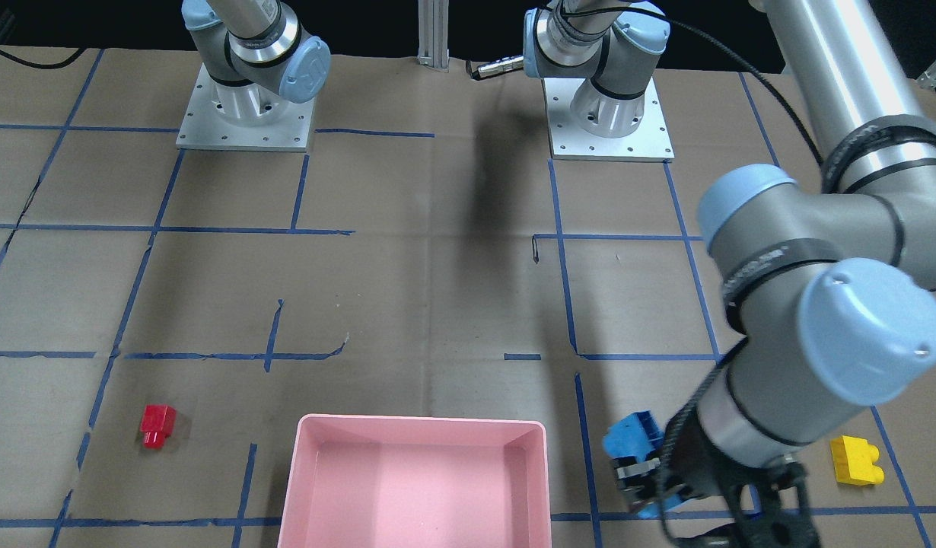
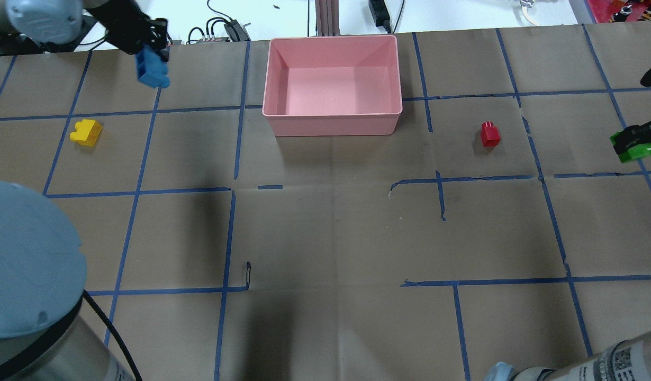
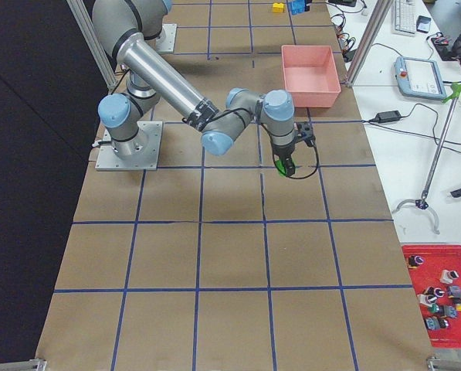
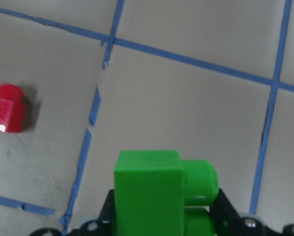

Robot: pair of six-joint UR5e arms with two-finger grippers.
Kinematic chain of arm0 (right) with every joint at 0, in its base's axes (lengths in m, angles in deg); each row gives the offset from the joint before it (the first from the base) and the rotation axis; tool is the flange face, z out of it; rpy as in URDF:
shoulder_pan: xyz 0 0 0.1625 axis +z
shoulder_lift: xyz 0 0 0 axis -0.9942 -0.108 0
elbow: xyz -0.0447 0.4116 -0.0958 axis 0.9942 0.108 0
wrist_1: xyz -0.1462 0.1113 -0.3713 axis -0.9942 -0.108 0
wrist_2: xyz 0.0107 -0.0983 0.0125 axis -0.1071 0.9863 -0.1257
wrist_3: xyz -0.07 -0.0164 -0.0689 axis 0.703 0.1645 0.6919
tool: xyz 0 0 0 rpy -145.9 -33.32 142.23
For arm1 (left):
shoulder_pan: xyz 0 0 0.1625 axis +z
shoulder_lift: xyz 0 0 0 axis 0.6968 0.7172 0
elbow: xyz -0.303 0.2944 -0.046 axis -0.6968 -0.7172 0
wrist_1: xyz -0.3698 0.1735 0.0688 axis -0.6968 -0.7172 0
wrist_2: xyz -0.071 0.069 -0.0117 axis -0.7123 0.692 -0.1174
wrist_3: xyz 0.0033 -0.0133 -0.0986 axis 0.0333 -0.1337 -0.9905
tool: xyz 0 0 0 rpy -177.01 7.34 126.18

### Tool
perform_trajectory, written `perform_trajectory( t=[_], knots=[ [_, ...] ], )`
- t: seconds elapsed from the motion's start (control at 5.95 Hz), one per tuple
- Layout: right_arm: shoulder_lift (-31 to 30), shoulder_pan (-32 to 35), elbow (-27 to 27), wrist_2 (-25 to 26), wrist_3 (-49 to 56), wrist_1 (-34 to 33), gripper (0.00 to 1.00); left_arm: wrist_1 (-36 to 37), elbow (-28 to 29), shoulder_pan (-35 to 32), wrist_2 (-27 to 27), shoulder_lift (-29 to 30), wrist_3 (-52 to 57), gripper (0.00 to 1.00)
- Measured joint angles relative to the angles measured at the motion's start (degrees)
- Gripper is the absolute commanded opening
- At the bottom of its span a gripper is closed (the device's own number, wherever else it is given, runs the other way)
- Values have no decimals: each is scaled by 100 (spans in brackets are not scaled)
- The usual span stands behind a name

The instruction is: Put all blocks into box

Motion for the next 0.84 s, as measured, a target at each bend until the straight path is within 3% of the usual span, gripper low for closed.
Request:
perform_trajectory(
  t=[0.17, 0.34, 0.5, 0.84],
  knots=[
    [10, 360, 247, -276, -152, 80, 9, 78, 393, -407, 30, 401, -407, 11],
    [10, 718, 386, -574, -475, 88, 9, 228, 531, -637, 52, 725, -562, 49],
    [9, 1069, 449, -785, -834, 64, 9, 337, 539, -736, 71, 909, -611, 98],
    [4, 1733, 550, -883, -1861, 67, 9, 339, 511, -773, 93, 968, -832, 100]
  ],
)
